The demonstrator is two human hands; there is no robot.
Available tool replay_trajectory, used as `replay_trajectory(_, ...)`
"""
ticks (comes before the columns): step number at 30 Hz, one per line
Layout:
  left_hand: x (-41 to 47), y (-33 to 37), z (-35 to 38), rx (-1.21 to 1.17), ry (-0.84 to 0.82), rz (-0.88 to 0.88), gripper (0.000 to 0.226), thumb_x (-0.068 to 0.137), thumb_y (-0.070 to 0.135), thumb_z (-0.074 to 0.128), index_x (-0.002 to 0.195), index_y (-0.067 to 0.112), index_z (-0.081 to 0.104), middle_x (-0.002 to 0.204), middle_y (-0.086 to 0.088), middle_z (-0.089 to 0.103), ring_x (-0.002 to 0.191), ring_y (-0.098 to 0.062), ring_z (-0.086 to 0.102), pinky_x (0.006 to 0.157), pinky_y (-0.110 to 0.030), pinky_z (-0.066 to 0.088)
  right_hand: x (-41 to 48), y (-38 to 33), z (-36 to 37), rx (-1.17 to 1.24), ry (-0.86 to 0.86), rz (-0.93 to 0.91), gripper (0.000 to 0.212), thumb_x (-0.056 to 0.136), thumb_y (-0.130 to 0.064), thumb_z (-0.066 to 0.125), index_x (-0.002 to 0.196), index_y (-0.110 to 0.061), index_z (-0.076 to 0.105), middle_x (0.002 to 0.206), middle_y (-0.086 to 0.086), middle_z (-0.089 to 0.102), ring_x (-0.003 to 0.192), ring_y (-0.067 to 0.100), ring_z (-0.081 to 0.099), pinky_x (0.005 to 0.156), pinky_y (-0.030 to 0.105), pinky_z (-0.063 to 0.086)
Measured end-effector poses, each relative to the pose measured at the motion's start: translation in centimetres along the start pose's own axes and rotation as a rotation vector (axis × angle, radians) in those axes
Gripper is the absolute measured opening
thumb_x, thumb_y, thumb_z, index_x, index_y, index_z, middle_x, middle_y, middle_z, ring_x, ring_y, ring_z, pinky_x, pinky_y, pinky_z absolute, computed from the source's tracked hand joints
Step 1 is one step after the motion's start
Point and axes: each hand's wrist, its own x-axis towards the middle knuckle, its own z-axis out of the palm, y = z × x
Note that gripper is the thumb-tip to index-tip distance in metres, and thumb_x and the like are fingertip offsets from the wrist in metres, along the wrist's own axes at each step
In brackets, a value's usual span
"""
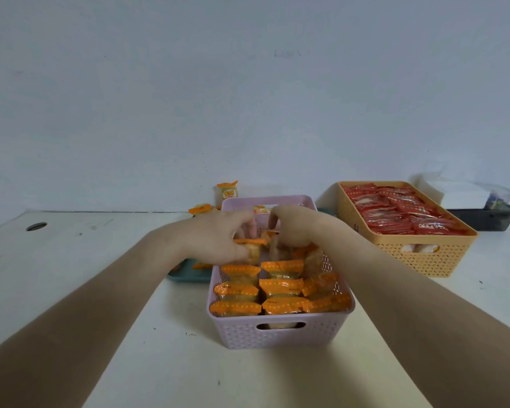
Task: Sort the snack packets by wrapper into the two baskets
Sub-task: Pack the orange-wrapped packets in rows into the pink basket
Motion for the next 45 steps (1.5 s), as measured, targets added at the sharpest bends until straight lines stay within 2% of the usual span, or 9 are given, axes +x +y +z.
replay_trajectory(4,-0.9,0.2,0.6,0.154,0.0,0.022,0.04,0.082,0.064,0.059,0.105,0.035,0.047,0.101,0.017,0.064,0.092,-0.006,0.058,0.08,-0.027,0.045,0.2,0.0,-0.1,0.06,0.074,-0.042,0.028,0.082,-0.014,0.069,0.11,-0.016,0.066,0.107,0.001,0.068,0.094,0.02,0.063,0.074,0.028,0.052)
replay_trajectory(7,-1.4,-0.2,2.0,0.247,0.127,0.118,0.041,0.081,0.064,0.06,0.111,0.038,0.051,0.103,0.02,0.063,0.099,-0.008,0.051,0.09,-0.029,0.034,-1.6,0.2,-0.7,0.18,0.1,-0.16,0.031,0.084,-0.027,0.071,0.112,-0.022,0.062,0.095,-0.008,0.061,0.087,0.013,0.06,0.067,0.02,0.048)
replay_trajectory(13,-2.2,-0.7,3.0,0.176,0.227,0.18,0.04,0.09,0.062,0.047,0.116,0.036,0.061,0.106,0.016,0.065,0.101,-0.007,0.052,0.079,-0.022,0.038,-5.8,1.4,-0.4,0.158,-0.079,-0.308,0.065,0.094,-0.037,0.054,0.143,-0.047,0.013,0.145,-0.004,0.044,0.121,0.02,0.055,0.099,0.039,0.048)
replay_trajectory(16,-2.1,-0.2,2.9,0.076,0.211,0.154,0.057,0.091,0.064,0.042,0.139,0.033,0.044,0.125,0.015,0.06,0.108,-0.006,0.056,0.087,-0.026,0.047,-6.3,2.0,-0.4,0.218,-0.04,-0.334,0.06,0.092,-0.037,0.058,0.14,-0.046,0.021,0.139,-0.004,0.049,0.111,0.016,0.061,0.094,0.038,0.053)
replay_trajectory(21,-0.7,1.1,3.5,0.021,0.094,0.153,0.028,0.093,0.052,0.05,0.106,0.028,0.057,0.093,0.011,0.063,0.086,-0.008,0.06,0.075,-0.032,0.051,-7.3,2.0,-0.5,0.032,0.126,-0.3,0.034,0.094,-0.036,0.055,0.128,-0.033,0.051,0.118,-0.007,0.063,0.098,0.009,0.061,0.087,0.033,0.053)
replay_trajectory(26,-0.7,0.9,3.6,0.013,0.11,0.178,0.013,0.092,0.049,0.055,0.1,0.039,0.05,0.109,0.013,0.056,0.1,-0.008,0.053,0.085,-0.03,0.048,-9.2,2.2,1.0,-0.238,0.289,-0.2,0.038,0.096,-0.054,0.035,0.122,-0.036,0.056,0.11,-0.007,0.068,0.103,0.018,0.061,0.089,0.04,0.046)
replay_trajectory(31,-0.8,0.9,4.2,0.003,0.129,0.142,0.024,0.092,0.051,0.052,0.112,0.04,0.046,0.113,0.014,0.063,0.101,-0.01,0.06,0.086,-0.036,0.051,-9.1,2.3,4.5,-0.083,0.448,-0.107,0.038,0.099,-0.049,0.031,0.106,-0.029,0.063,0.101,-0.012,0.062,0.101,0.014,0.056,0.083,0.038,0.042)
replay_trajectory(39,-0.3,1.1,3.9,0.109,0.069,0.131,0.03,0.099,0.047,0.038,0.122,0.034,0.052,0.089,0.015,0.056,0.087,-0.008,0.056,0.075,-0.027,0.045,-8.6,1.7,4.2,-0.27,0.453,-0.107,0.055,0.092,-0.055,0.005,0.104,-0.033,0.053,0.1,-0.013,0.069,0.095,0.011,0.065,0.099,0.048,0.026)
replay_trajectory(45,-0.2,1.0,3.0,0.063,0.032,0.128,0.038,0.098,0.053,0.037,0.117,0.026,0.056,0.09,0.008,0.065,0.082,-0.007,0.061,0.076,-0.034,0.052,-5.7,1.7,-1.3,0.011,0.44,-0.206,0.03,0.098,-0.029,0.042,0.122,-0.026,0.059,0.115,-0.003,0.068,0.107,0.018,0.061,0.095,0.042,0.045)
